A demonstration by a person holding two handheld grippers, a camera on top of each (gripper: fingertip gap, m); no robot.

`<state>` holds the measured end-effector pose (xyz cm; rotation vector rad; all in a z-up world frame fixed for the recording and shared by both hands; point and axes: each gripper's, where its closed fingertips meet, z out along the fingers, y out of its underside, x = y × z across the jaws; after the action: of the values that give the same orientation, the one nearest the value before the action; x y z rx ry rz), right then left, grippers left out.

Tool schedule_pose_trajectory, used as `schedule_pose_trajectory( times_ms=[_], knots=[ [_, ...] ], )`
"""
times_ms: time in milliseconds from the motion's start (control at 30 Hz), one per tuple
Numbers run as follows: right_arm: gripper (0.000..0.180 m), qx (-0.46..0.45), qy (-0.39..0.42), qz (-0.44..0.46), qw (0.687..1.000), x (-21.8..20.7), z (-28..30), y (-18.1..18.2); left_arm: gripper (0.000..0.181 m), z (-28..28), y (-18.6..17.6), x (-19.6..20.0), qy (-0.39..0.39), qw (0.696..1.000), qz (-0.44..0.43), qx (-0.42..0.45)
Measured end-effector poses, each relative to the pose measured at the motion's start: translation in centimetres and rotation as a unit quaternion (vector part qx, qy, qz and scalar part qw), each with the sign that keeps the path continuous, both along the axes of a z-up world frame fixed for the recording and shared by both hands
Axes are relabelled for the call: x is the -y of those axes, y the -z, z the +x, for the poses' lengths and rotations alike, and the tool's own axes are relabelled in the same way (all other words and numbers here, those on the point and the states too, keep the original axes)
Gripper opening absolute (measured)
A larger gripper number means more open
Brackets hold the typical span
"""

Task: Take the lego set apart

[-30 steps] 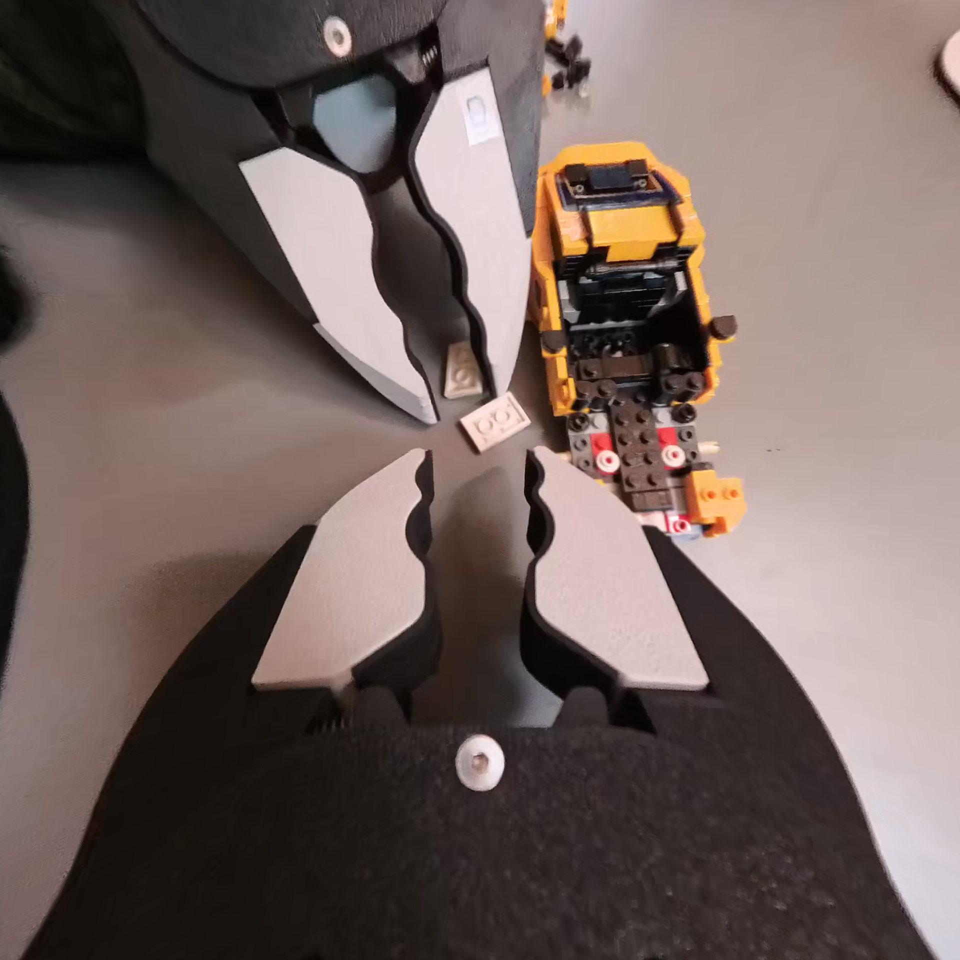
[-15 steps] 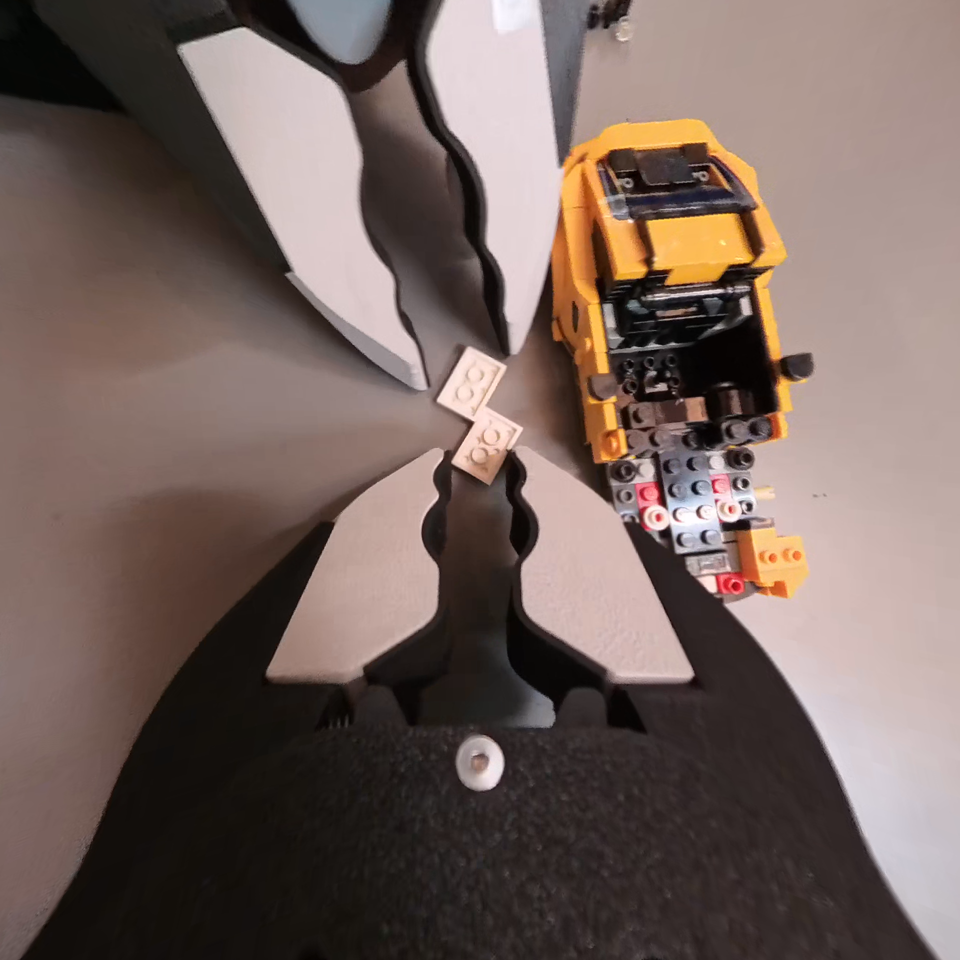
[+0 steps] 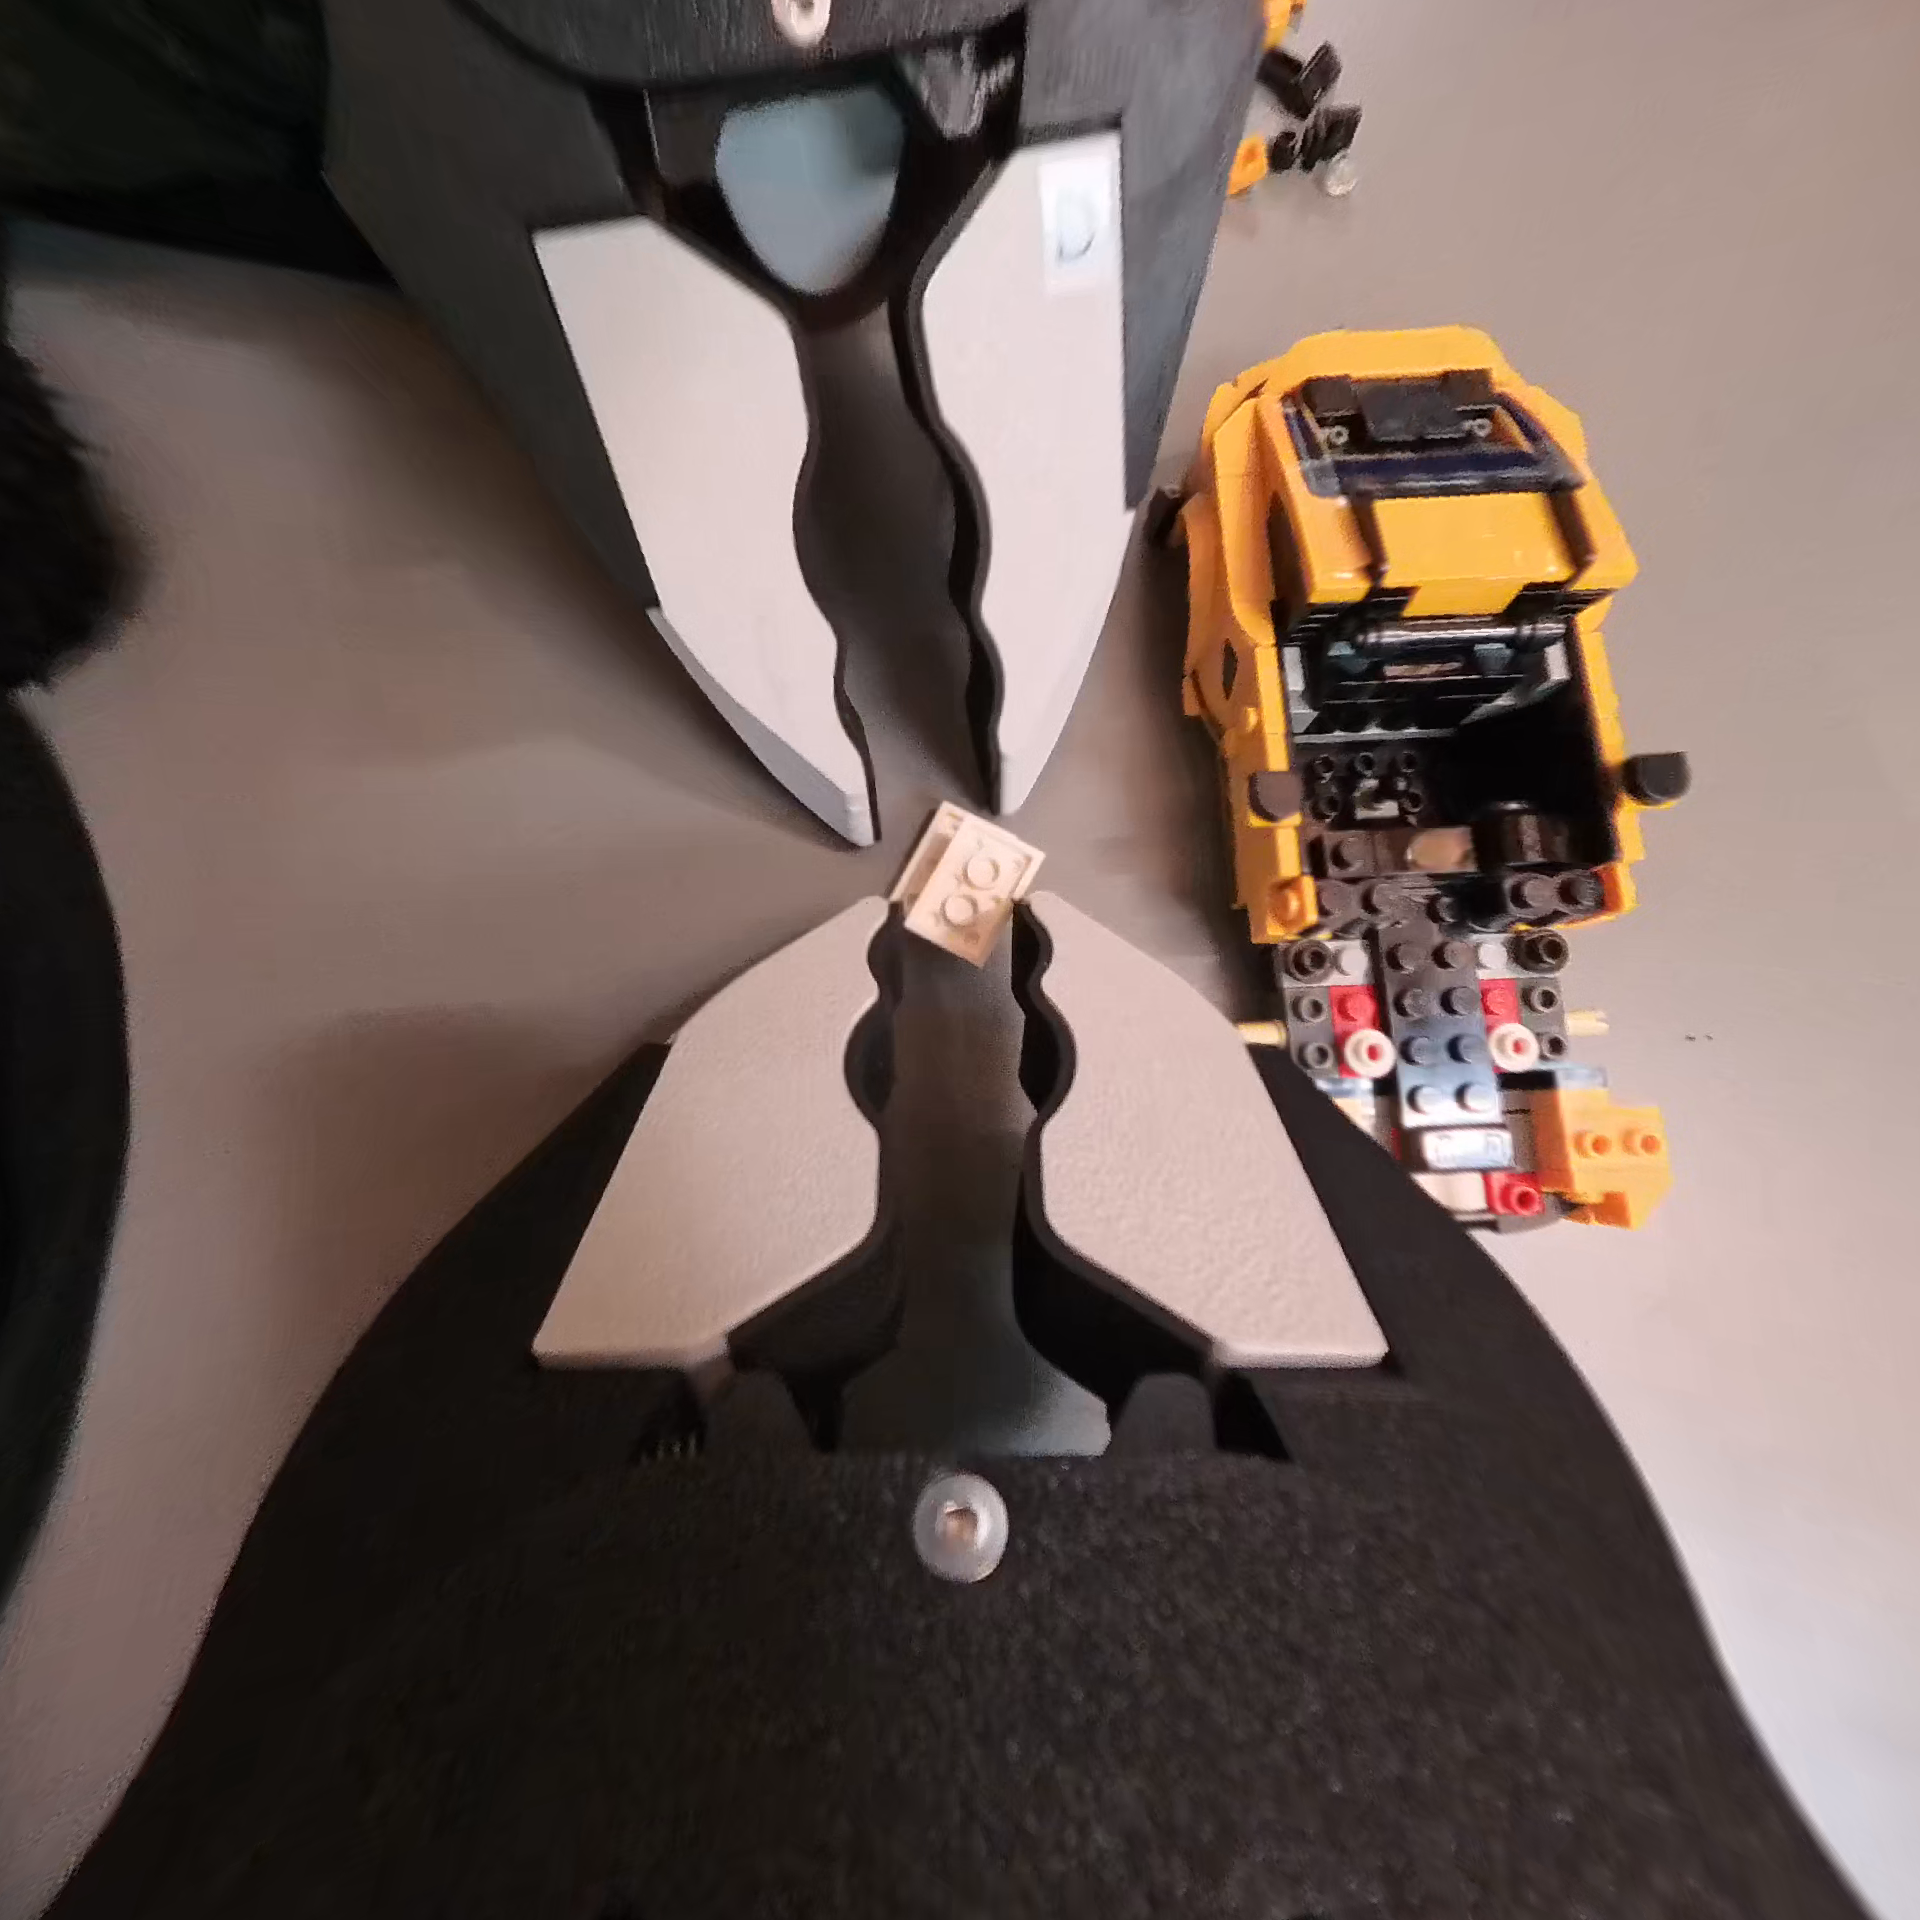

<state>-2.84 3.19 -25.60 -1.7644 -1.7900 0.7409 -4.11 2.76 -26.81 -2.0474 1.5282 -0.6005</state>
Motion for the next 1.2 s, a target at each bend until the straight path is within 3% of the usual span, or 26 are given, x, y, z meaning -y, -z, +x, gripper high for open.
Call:
schedule_pose_trajectory(
  times_ms=[433,900,1100,1200],
  knots=[
    [0.024,0.000,-0.010,0.004,1.000,0.4,-0.5,0.5,0.035,0.5,0.0,-0.2,0.019,0.999,0.019,0.024],
    [0.024,-0.028,-0.008,0.012,0.999,-0.5,0.5,-0.7,0.025,0.7,0.0,-0.1,0.028,0.999,0.018,0.030],
    [0.024,-0.075,0.010,-0.003,0.997,-1.7,0.9,-1.9,0.031,0.9,0.0,-0.2,0.028,0.999,0.024,0.032],
    [0.023,-0.103,0.023,0.013,0.994,-2.5,1.0,-2.8,0.022,1.1,0.0,0.1,0.036,0.999,0.016,0.035]
  ],
)
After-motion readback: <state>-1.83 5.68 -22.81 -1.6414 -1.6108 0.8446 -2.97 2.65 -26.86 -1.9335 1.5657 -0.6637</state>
